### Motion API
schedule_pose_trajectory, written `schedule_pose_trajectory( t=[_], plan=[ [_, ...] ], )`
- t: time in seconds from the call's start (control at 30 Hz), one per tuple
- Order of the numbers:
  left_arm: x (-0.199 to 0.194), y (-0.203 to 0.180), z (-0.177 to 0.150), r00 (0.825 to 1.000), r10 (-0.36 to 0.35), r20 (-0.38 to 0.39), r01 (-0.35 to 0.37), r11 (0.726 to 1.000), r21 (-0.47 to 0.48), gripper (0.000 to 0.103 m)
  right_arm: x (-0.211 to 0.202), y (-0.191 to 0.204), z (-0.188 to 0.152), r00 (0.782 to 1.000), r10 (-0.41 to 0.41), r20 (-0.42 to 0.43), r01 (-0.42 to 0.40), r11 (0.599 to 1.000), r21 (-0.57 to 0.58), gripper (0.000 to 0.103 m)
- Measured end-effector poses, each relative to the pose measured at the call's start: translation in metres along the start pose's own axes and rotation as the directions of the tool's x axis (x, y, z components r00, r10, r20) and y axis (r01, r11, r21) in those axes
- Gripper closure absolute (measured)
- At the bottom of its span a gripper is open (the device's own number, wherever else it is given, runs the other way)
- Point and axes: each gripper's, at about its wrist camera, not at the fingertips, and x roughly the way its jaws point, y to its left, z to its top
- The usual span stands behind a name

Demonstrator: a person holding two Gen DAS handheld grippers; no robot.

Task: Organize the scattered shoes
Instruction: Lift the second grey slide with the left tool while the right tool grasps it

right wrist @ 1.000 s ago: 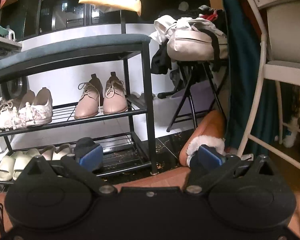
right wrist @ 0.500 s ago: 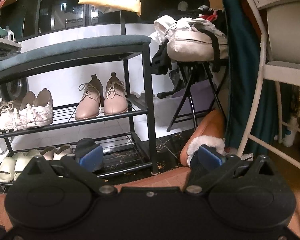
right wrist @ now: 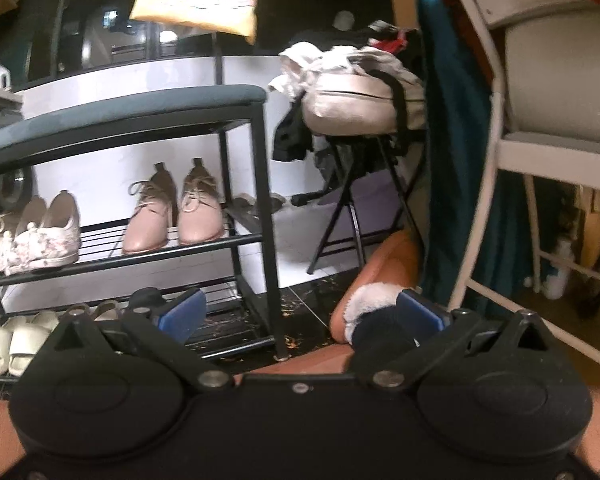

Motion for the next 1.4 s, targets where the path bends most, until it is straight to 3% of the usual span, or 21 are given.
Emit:
schedule_pose_trajectory(
  t=[0.13,0.33,0.4,0.5,0.6,0.63,0.67,0.73,0.83,0.87,0.9,0.93,0.97,1.0,1.1,1.23,1.27,1.33,1.4],
  plan=[
    [0.003,-0.016,-0.005,0.998,0.056,0.037,-0.058,0.995,0.079,0.082,0.001,-0.005,-0.001,1.000,-0.005,0.004,0.005,1.000,0.004,0.000],
    [-0.011,-0.012,-0.004,0.993,0.096,0.061,-0.100,0.993,0.065,0.082,-0.001,0.000,-0.006,1.000,0.026,0.008,-0.026,1.000,-0.014,0.000],
    [-0.028,-0.005,-0.002,0.986,0.128,0.111,-0.134,0.990,0.045,0.082,-0.001,0.001,-0.008,0.999,0.036,0.009,-0.036,0.999,-0.021,0.000],
    [-0.054,0.013,0.009,0.960,0.200,0.194,-0.199,0.980,-0.026,0.082,-0.001,0.004,-0.011,0.998,0.056,0.009,-0.056,0.998,-0.032,0.000],
    [-0.092,0.046,0.011,0.904,0.313,0.290,-0.278,0.948,-0.157,0.081,0.009,0.019,-0.025,0.985,0.170,-0.040,-0.174,0.978,-0.112,0.000],
    [-0.107,0.060,0.010,0.874,0.367,0.320,-0.315,0.927,-0.203,0.080,0.012,0.025,-0.030,0.977,0.207,-0.059,-0.213,0.967,-0.136,0.000],
    [-0.116,0.069,0.009,0.854,0.400,0.333,-0.343,0.913,-0.219,0.078,0.016,0.030,-0.035,0.967,0.243,-0.078,-0.253,0.954,-0.160,0.000],
    [-0.127,0.077,0.010,0.827,0.440,0.349,-0.380,0.896,-0.229,0.057,0.022,0.040,-0.045,0.943,0.312,-0.120,-0.331,0.921,-0.205,0.000],
    [-0.140,0.078,0.010,0.789,0.491,0.368,-0.410,0.869,-0.278,0.049,0.032,0.055,-0.059,0.895,0.406,-0.187,-0.444,0.856,-0.265,0.000],
    [-0.147,0.077,0.009,0.775,0.505,0.379,-0.408,0.858,-0.311,0.037,0.036,0.060,-0.064,0.876,0.435,-0.211,-0.480,0.830,-0.283,0.000],
    [-0.155,0.073,0.009,0.758,0.527,0.385,-0.411,0.844,-0.346,0.017,0.039,0.066,-0.069,0.855,0.462,-0.235,-0.516,0.803,-0.299,0.000],
    [-0.160,0.067,0.010,0.734,0.559,0.384,-0.430,0.821,-0.375,0.003,0.043,0.071,-0.073,0.833,0.488,-0.260,-0.551,0.773,-0.314,0.000],
    [-0.163,0.059,0.012,0.702,0.603,0.379,-0.468,0.792,-0.393,0.000,0.046,0.076,-0.078,0.810,0.512,-0.285,-0.585,0.742,-0.328,0.000],
    [-0.168,0.050,0.012,0.650,0.667,0.365,-0.538,0.743,-0.398,0.001,0.049,0.081,-0.083,0.786,0.535,-0.311,-0.617,0.709,-0.340,0.000],
    [-0.180,0.027,0.008,0.468,0.828,0.308,-0.706,0.560,-0.433,0.001,0.059,0.096,-0.097,0.706,0.592,-0.389,-0.708,0.602,-0.369,0.000],
    [-0.193,0.010,-0.005,0.194,0.962,0.193,-0.815,0.268,-0.514,0.001,0.074,0.117,-0.117,0.587,0.641,-0.494,-0.809,0.444,-0.385,0.000],
    [-0.197,0.011,-0.010,0.171,0.971,0.166,-0.798,0.236,-0.554,0.001,0.083,0.124,-0.125,0.561,0.637,-0.529,-0.828,0.426,-0.365,0.000],
    [-0.207,0.015,-0.022,0.151,0.980,0.128,-0.750,0.198,-0.631,0.001,0.099,0.138,-0.137,0.506,0.617,-0.603,-0.862,0.389,-0.325,0.000],
    [-0.215,0.022,-0.032,0.139,0.987,0.085,-0.702,0.159,-0.694,0.001,0.105,0.151,-0.151,0.478,0.600,-0.642,-0.878,0.318,-0.357,0.000]
  ],
)
